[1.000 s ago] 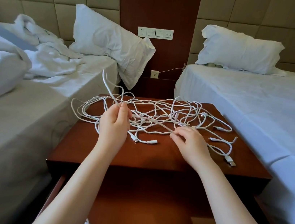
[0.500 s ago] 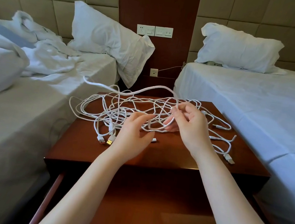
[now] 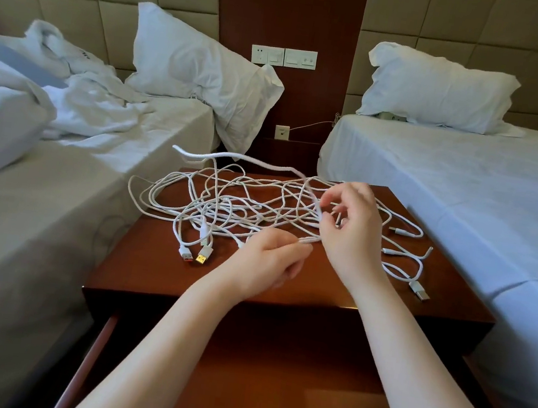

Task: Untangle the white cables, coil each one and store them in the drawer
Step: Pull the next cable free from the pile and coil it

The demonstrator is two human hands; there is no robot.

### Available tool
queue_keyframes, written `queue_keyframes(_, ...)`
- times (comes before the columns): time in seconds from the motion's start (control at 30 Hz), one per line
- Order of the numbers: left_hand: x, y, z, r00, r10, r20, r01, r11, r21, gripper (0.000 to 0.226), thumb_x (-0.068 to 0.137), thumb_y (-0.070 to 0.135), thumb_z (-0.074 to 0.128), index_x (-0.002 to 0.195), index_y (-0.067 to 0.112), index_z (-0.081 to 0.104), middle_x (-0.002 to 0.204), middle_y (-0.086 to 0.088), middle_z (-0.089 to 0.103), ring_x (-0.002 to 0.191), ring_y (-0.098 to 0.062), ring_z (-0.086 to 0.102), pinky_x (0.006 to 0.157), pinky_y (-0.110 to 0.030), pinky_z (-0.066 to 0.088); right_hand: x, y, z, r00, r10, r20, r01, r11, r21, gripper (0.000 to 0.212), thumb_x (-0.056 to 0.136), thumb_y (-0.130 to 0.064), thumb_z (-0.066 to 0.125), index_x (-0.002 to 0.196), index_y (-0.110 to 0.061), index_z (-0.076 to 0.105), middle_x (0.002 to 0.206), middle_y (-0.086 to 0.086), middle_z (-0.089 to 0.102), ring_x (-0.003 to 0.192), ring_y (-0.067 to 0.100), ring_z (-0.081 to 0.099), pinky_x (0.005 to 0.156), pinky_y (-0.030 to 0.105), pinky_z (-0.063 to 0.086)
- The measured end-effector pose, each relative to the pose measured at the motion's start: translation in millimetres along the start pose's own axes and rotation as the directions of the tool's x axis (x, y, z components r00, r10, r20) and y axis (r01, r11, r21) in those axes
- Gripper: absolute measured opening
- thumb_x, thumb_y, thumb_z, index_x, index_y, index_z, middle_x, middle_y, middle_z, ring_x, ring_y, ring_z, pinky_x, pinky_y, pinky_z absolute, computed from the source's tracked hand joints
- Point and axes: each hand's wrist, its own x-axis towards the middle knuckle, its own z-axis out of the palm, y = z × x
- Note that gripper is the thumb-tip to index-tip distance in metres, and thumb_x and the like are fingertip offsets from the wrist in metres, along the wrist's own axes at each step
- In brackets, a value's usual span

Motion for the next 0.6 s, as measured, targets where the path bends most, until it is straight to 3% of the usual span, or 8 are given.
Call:
queue_keyframes(0.07, -0.3, 1.0, -4.3, 1.000, 0.012, -0.001, -0.012, 0.987, -0.161, 0.050, 0.094, 0.024, 0.049, 0.044, 0.019, 0.043, 0.047, -0.002, 0.033, 0.046, -0.018, 0.030, 0.049, -0.029, 0.028, -1.9, 11.3, 1.7, 0.993, 0.010, 0.121, -0.013, 1.000, 0.020, 0.021, 0.082, -0.002, 0.058, 0.077, -0.020, 0.068, 0.102, -0.007, 0.053, 0.102, 0.011, 0.049, 0.081, 0.024, 0.044)
queue_keyframes(0.13, -0.2, 0.4, -9.0, 0.999, 0.008, -0.052, -0.020, 0.969, -0.246, 0.046, 0.088, 0.026, 0.049, 0.043, 0.020, 0.042, 0.047, -0.001, 0.030, 0.046, -0.016, 0.026, 0.047, -0.029, 0.025, -5.0, 15.7, -1.0, 0.945, 0.086, 0.315, -0.133, 0.983, 0.130, 0.028, 0.083, -0.014, 0.049, 0.070, -0.026, 0.070, 0.107, -0.011, 0.058, 0.113, 0.010, 0.047, 0.094, 0.030, 0.040)
queue_keyframes(0.23, 0.7, -4.1, -13.4, 0.993, -0.022, -0.120, -0.011, 0.963, -0.268, 0.052, 0.095, 0.019, 0.047, 0.044, 0.019, 0.042, 0.049, -0.002, 0.028, 0.048, -0.015, 0.023, 0.051, -0.032, 0.019, -7.7, 16.7, -3.8, 0.880, 0.065, 0.471, -0.159, 0.974, 0.163, 0.022, 0.085, -0.018, 0.050, 0.076, -0.024, 0.070, 0.113, -0.012, 0.060, 0.118, 0.008, 0.047, 0.096, 0.026, 0.035)
queue_keyframes(0.3, -0.2, -4.6, -15.4, 0.993, -0.029, -0.113, -0.002, 0.965, -0.261, 0.048, 0.098, 0.017, 0.044, 0.050, 0.016, 0.044, 0.049, 0.000, 0.028, 0.047, -0.014, 0.023, 0.051, -0.032, 0.019, -9.3, 17.5, -1.2, 0.910, -0.024, 0.414, -0.014, 0.996, 0.089, 0.014, 0.090, -0.022, 0.057, 0.085, -0.019, 0.070, 0.111, -0.010, 0.064, 0.114, 0.008, 0.051, 0.094, 0.024, 0.038)
queue_keyframes(0.4, -2.6, -1.1, -16.4, 0.998, -0.031, 0.055, 0.045, 0.961, -0.273, 0.033, 0.090, 0.026, 0.044, 0.062, 0.009, 0.047, 0.047, 0.003, 0.027, 0.045, -0.013, 0.023, 0.046, -0.025, 0.024, -10.6, 16.5, 0.8, 0.952, -0.104, 0.287, 0.092, 0.994, 0.055, 0.028, 0.096, -0.031, 0.050, 0.092, -0.013, 0.071, 0.097, -0.004, 0.070, 0.100, 0.010, 0.059, 0.086, 0.028, 0.048)
queue_keyframes(0.5, -5.3, 6.7, -13.8, 0.967, 0.016, 0.254, 0.066, 0.948, -0.311, 0.036, 0.090, 0.024, 0.040, 0.060, 0.006, 0.047, 0.046, 0.001, 0.028, 0.046, -0.016, 0.027, 0.048, -0.025, 0.033, -9.8, 12.9, -0.4, 0.956, -0.151, 0.252, 0.142, 0.988, 0.056, 0.035, 0.096, -0.032, 0.041, 0.082, -0.011, 0.066, 0.077, -0.001, 0.063, 0.079, 0.015, 0.056, 0.070, 0.035, 0.045)
queue_keyframes(0.6, -6.8, 16.1, -10.8, 0.961, 0.097, 0.259, 0.009, 0.926, -0.378, 0.036, 0.091, 0.021, 0.041, 0.059, 0.005, 0.049, 0.046, 0.000, 0.035, 0.046, -0.017, 0.035, 0.053, -0.027, 0.041, -9.9, 2.5, 2.5, 0.927, -0.247, 0.281, 0.247, 0.968, 0.038, 0.022, 0.090, -0.026, 0.044, 0.071, -0.021, 0.054, 0.074, -0.009, 0.054, 0.077, 0.013, 0.045, 0.067, 0.029, 0.038)
